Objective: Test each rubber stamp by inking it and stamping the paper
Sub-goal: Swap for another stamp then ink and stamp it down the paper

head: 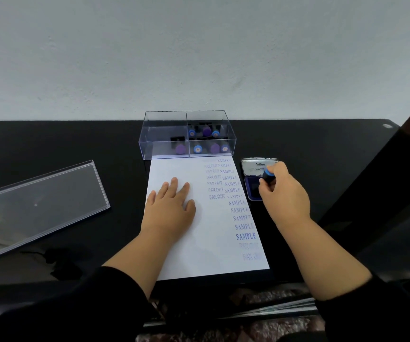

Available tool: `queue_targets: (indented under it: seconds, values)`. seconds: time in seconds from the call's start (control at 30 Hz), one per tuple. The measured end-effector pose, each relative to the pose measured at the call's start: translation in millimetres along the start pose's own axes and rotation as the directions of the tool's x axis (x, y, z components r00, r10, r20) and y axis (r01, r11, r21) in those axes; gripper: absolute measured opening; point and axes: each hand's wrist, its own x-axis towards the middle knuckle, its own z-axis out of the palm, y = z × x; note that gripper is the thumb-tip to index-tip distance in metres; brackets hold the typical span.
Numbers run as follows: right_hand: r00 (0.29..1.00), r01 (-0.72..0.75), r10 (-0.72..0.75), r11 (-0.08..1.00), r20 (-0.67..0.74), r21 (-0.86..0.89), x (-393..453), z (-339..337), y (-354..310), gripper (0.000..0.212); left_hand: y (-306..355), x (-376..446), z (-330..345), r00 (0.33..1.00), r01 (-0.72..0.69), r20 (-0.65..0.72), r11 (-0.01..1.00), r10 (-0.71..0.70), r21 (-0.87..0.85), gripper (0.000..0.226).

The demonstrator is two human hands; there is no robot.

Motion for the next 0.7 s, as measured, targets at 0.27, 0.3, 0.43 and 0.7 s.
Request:
queue_targets:
  seconds: [0.27,0.3,0.43,0.7]
  values:
    - [0.996,0.088,-0.086,0.985,-0.020,0.147,-8.8,10.5,-34.0,0.014,1.4,0.6,-2.3,1.000,0.000,0.007,1.000,0.000,0.001,0.053]
    - [0.995,0.101,-0.100,0.982,-0.017,0.159,-11.6,13.5,-38.2,0.014,1.2,0.6,-2.2,1.000,0.001,0.007,1.000,-0.001,0.000,0.053]
    - [0.984,0.179,-0.177,0.973,-0.024,0.147,-23.0,26.5,-45.4,0.022,2.3,1.5,-2.1,1.000,0.005,0.001,1.000,-0.005,0.000,0.053]
    - [0.951,0.303,-0.292,0.945,-0.104,0.125,-28.5,40.6,-40.4,0.020,0.8,1.4,-1.3,1.000,0.001,0.014,1.000,-0.001,-0.004,0.054]
